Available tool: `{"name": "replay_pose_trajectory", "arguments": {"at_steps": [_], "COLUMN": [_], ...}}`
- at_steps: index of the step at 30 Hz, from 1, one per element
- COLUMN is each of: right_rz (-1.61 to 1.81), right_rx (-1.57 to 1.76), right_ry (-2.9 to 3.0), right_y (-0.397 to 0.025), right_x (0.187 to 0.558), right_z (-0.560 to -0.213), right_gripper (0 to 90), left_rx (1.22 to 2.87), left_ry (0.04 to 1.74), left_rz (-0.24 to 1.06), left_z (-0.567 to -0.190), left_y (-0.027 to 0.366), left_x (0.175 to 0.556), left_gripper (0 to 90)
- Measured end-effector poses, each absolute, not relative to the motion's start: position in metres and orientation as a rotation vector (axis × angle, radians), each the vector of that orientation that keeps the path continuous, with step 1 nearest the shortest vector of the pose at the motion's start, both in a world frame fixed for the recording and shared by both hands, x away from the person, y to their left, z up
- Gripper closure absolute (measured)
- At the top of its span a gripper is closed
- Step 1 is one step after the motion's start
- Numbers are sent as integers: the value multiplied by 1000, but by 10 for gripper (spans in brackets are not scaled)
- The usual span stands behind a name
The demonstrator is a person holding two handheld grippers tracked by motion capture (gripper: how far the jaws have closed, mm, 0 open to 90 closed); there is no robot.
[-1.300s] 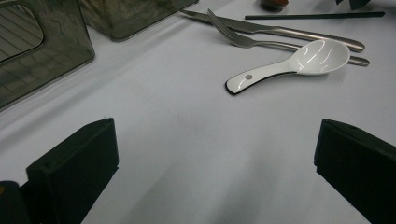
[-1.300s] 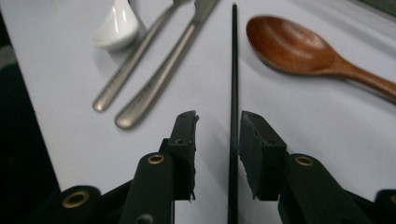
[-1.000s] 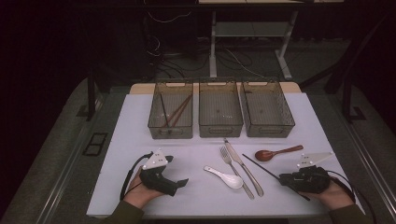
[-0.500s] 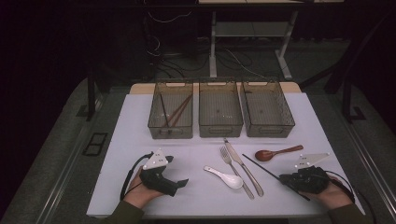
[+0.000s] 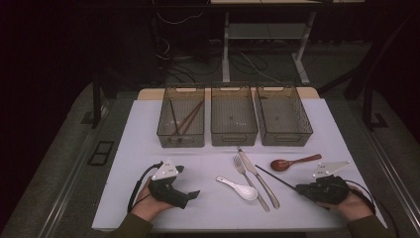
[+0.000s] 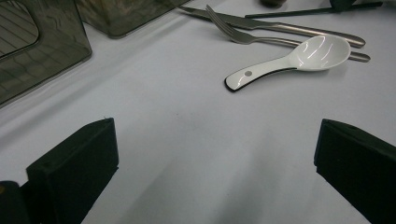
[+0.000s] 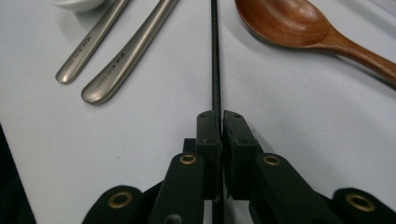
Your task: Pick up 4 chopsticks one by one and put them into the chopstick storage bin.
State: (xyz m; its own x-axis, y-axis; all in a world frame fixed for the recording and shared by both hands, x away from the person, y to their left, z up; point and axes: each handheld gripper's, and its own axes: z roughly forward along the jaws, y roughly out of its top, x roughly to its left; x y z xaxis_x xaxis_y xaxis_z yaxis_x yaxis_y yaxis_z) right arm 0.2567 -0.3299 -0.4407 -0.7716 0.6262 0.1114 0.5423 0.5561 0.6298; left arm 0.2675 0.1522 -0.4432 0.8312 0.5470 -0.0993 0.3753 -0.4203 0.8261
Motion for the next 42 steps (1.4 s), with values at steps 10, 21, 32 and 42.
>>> {"name": "replay_pose_trajectory", "arguments": {"at_steps": [10, 21, 32, 42], "right_rz": [1148, 1284, 1362, 1438], "right_rx": [1021, 986, 953, 928], "right_ry": [2596, 2543, 2500, 2450], "right_y": [-339, -344, -342, -331], "right_x": [255, 257, 265, 275], "right_z": [-428, -413, -397, -383], "right_gripper": [853, 853, 853, 853], "left_rx": [2059, 2063, 2062, 2061], "left_ry": [678, 677, 683, 682], "left_rz": [229, 228, 226, 226], "left_z": [-443, -444, -444, -444], "left_y": [152, 151, 151, 150], "left_x": [267, 268, 268, 267], "left_gripper": [0, 0, 0, 0]}}
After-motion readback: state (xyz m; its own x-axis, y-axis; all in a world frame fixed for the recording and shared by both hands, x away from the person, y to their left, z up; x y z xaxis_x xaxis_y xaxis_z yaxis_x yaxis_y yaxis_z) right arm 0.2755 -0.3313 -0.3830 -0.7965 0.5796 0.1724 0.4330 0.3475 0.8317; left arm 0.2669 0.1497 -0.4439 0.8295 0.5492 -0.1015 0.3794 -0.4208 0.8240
